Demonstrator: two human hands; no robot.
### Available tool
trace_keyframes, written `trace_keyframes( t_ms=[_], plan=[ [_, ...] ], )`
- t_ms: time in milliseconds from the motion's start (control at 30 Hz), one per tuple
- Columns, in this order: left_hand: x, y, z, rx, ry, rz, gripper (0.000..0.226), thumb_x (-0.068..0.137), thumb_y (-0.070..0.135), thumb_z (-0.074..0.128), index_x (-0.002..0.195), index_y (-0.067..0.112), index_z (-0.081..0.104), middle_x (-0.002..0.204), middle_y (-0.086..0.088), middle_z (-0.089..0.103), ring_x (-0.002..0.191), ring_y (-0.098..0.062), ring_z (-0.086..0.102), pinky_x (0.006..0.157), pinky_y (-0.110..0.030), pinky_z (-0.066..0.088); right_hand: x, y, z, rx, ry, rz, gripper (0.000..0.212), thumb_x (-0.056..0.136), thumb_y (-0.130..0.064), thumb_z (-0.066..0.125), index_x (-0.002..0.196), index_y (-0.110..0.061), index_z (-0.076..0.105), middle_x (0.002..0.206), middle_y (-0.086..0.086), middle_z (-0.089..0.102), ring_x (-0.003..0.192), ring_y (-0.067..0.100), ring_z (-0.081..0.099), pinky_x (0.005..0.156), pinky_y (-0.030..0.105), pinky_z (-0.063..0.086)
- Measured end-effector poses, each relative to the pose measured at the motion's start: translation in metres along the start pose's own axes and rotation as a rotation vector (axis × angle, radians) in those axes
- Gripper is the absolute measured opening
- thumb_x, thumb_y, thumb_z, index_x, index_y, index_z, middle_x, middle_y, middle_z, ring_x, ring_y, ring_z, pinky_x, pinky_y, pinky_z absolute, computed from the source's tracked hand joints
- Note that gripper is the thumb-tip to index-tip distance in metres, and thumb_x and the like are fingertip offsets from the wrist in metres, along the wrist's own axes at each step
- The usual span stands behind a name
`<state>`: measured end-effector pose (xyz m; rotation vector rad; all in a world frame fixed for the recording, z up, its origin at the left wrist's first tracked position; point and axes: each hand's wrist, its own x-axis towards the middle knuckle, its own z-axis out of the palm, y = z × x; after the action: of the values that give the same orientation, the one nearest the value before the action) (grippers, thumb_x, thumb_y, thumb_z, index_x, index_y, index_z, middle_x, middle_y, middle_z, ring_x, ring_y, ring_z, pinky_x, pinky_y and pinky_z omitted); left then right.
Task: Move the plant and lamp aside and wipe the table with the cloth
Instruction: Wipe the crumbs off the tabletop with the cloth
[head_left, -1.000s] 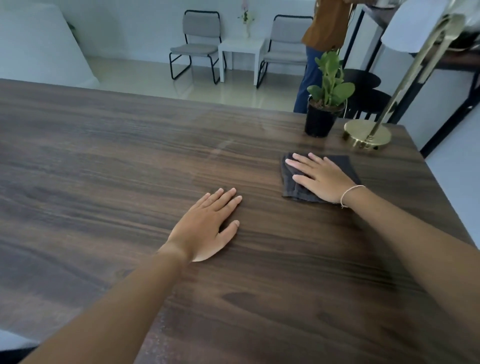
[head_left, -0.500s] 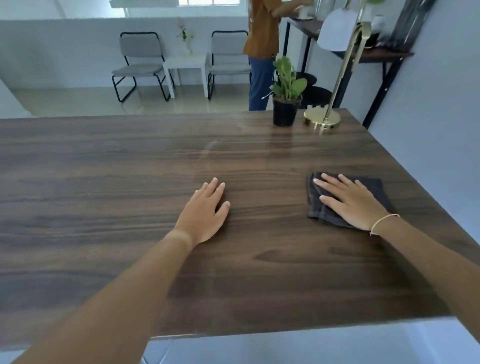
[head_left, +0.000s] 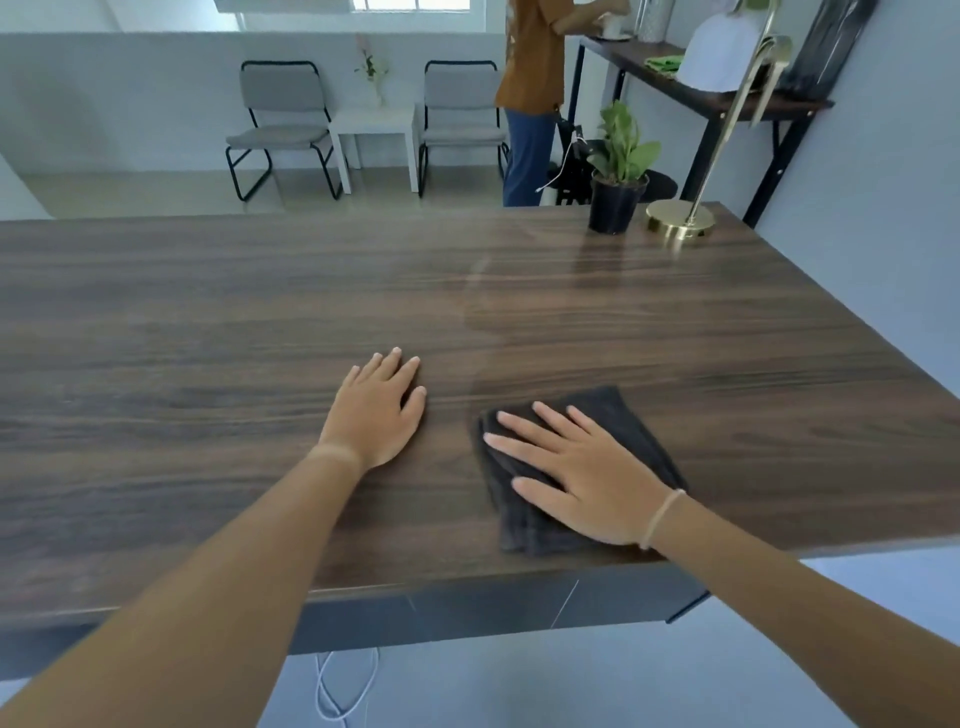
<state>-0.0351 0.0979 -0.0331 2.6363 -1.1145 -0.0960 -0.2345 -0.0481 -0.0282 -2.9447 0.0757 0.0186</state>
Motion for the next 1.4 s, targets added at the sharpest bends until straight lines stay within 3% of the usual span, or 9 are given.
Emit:
trace_keyframes(
  t_ms=[100,233,367,467,667,833,967,1167,1400],
  plan=[
    [0.001,-0.003,0.002,-0.013,0.006,0.009,0.051,0.097,0.033,0.032,0.145,0.019,0.029,0.158,-0.004,0.019,0.147,-0.023,0.015,0.118,-0.037,0.008,-0.019,0.027,-0.009,0.051,-0.034,0.111,0.065,0.077,-0.075,0.003,0.139,-0.054,0.008,0.153,-0.028,-0.001,0.146,0.009,-0.005,0.116,0.031,-0.008],
    [0.004,-0.003,0.002,-0.018,0.003,0.022,0.05,0.097,0.031,0.031,0.145,0.019,0.03,0.158,-0.004,0.021,0.146,-0.024,0.016,0.118,-0.037,0.01,0.042,0.028,-0.008,0.002,-0.013,0.355,0.052,0.093,-0.056,0.016,0.145,-0.047,0.01,0.159,-0.018,0.003,0.148,0.02,0.0,0.118,0.042,-0.001],
    [0.005,-0.014,-0.004,-0.105,0.013,0.052,0.049,0.094,0.025,0.031,0.142,0.012,0.036,0.154,-0.008,0.029,0.144,-0.024,0.025,0.117,-0.033,0.016,0.049,-0.042,0.015,-0.047,0.032,0.139,0.07,0.08,-0.06,0.003,0.147,-0.041,0.016,0.159,-0.014,0.012,0.147,0.024,0.008,0.117,0.042,0.001],
    [0.005,-0.027,-0.012,-0.118,-0.006,0.074,0.045,0.096,0.016,0.036,0.141,0.009,0.039,0.154,-0.008,0.03,0.143,-0.022,0.026,0.115,-0.026,0.014,0.008,-0.052,0.014,0.015,0.016,0.006,0.063,0.085,-0.065,0.007,0.145,-0.046,0.014,0.157,-0.022,0.007,0.148,0.015,-0.001,0.114,0.031,-0.009],
    [0.024,-0.039,-0.015,-0.024,-0.031,0.082,0.047,0.097,0.023,0.032,0.144,0.013,0.033,0.157,-0.007,0.023,0.145,-0.026,0.019,0.118,-0.033,0.011,0.02,0.023,-0.007,0.053,-0.027,0.188,0.063,0.078,-0.075,-0.003,0.137,-0.057,0.004,0.15,-0.031,-0.007,0.145,0.006,-0.009,0.115,0.031,-0.009],
    [0.055,-0.053,-0.016,-0.024,-0.01,0.019,0.049,0.097,0.027,0.033,0.144,0.014,0.03,0.157,-0.005,0.022,0.146,-0.024,0.016,0.119,-0.036,0.011,0.154,0.084,-0.018,0.008,-0.043,0.401,0.049,0.098,-0.046,0.018,0.146,-0.044,0.008,0.159,-0.015,0.001,0.148,0.021,-0.002,0.117,0.044,-0.001],
    [0.084,-0.072,-0.02,0.021,-0.008,-0.046,0.049,0.097,0.027,0.032,0.145,0.014,0.029,0.157,-0.006,0.022,0.146,-0.026,0.016,0.118,-0.037,0.011,0.217,0.055,-0.01,-0.009,-0.07,0.254,0.051,0.098,-0.046,0.018,0.147,-0.041,0.008,0.16,-0.014,0.001,0.148,0.023,-0.002,0.118,0.043,-0.002],
    [0.119,-0.073,-0.017,0.027,-0.03,-0.035,0.051,0.098,0.029,0.03,0.146,0.015,0.025,0.158,-0.005,0.019,0.146,-0.026,0.013,0.119,-0.036,0.009,0.13,0.034,-0.011,0.07,-0.118,-0.189,0.054,0.087,-0.06,0.014,0.14,-0.054,0.008,0.152,-0.029,-0.002,0.142,0.001,-0.013,0.115,0.028,-0.014],
    [0.128,-0.077,-0.01,0.043,-0.012,-0.012,0.054,0.096,0.038,0.019,0.148,0.022,0.017,0.16,0.002,0.011,0.148,-0.018,0.005,0.119,-0.03,0.001,0.262,0.169,-0.039,0.002,-0.067,0.349,0.047,0.098,-0.047,0.018,0.145,-0.046,0.009,0.159,-0.016,0.001,0.148,0.02,-0.001,0.117,0.043,0.0]
  ],
)
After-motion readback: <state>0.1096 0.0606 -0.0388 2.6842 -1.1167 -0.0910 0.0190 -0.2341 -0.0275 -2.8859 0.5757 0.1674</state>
